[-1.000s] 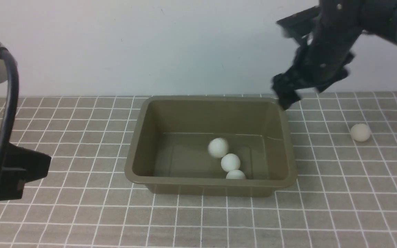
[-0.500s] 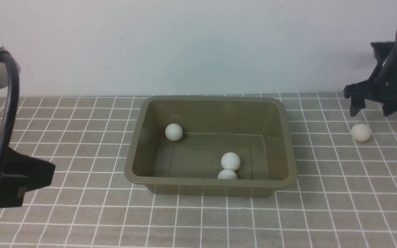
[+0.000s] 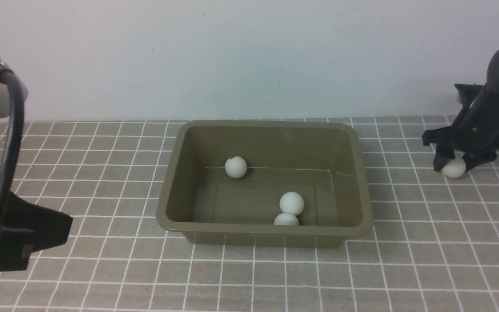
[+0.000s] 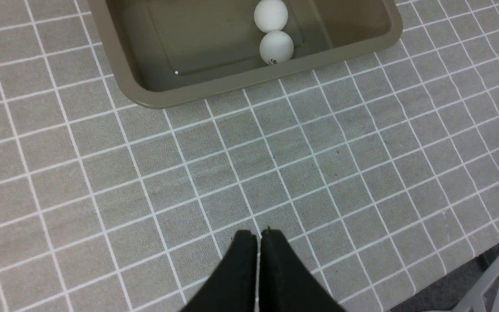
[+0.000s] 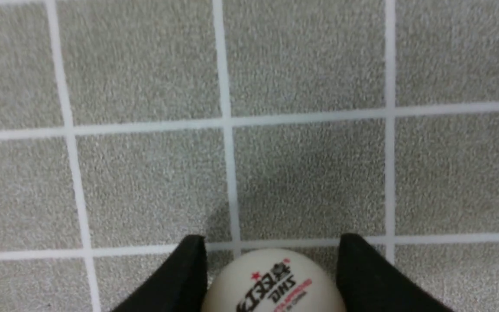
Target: Put the table tennis balls into the box on the grey coffee tablecloth.
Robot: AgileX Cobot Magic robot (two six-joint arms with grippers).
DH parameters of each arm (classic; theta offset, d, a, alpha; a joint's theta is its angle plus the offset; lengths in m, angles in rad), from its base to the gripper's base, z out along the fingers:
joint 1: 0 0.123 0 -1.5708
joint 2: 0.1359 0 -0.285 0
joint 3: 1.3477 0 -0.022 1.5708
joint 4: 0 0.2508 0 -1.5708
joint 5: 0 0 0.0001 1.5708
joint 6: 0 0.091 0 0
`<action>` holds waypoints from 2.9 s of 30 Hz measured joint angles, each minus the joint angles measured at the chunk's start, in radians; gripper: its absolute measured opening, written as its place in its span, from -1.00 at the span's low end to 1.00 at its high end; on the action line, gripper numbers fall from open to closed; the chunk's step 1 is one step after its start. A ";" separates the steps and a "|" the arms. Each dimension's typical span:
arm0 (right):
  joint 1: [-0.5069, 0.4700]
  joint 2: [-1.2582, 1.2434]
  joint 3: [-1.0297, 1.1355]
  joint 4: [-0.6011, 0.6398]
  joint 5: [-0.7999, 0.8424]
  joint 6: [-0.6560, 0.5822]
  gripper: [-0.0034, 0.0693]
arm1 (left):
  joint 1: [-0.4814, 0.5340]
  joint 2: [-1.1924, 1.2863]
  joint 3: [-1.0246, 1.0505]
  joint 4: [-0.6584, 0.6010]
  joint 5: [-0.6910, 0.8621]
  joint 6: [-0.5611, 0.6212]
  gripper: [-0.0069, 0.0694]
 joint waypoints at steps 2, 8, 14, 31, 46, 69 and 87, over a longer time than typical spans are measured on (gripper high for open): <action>0.000 -0.015 0.000 0.008 0.023 -0.005 0.08 | 0.000 0.000 0.000 0.000 0.013 0.000 -0.83; 0.022 -0.217 0.001 0.191 0.151 -0.084 0.08 | 0.000 -0.007 0.000 0.001 0.027 0.000 -0.83; 0.190 -0.331 -0.008 0.379 0.179 -0.162 0.08 | 0.000 -0.032 0.000 0.001 0.019 0.000 -0.83; 0.437 -0.324 0.000 0.068 0.178 -0.076 0.92 | 0.000 -0.081 0.000 0.014 0.006 0.000 -0.83; 0.438 -1.247 0.315 0.013 -0.034 0.019 -0.92 | 0.000 -0.081 0.000 0.034 -0.009 0.002 -0.83; 0.438 -2.306 1.340 -0.015 -0.791 0.128 -0.94 | 0.000 -0.392 0.152 -0.003 -0.359 0.069 -0.83; 0.438 -2.308 1.340 -0.015 -0.791 0.131 -0.94 | 0.000 -0.666 0.326 -0.012 -0.480 0.073 -0.83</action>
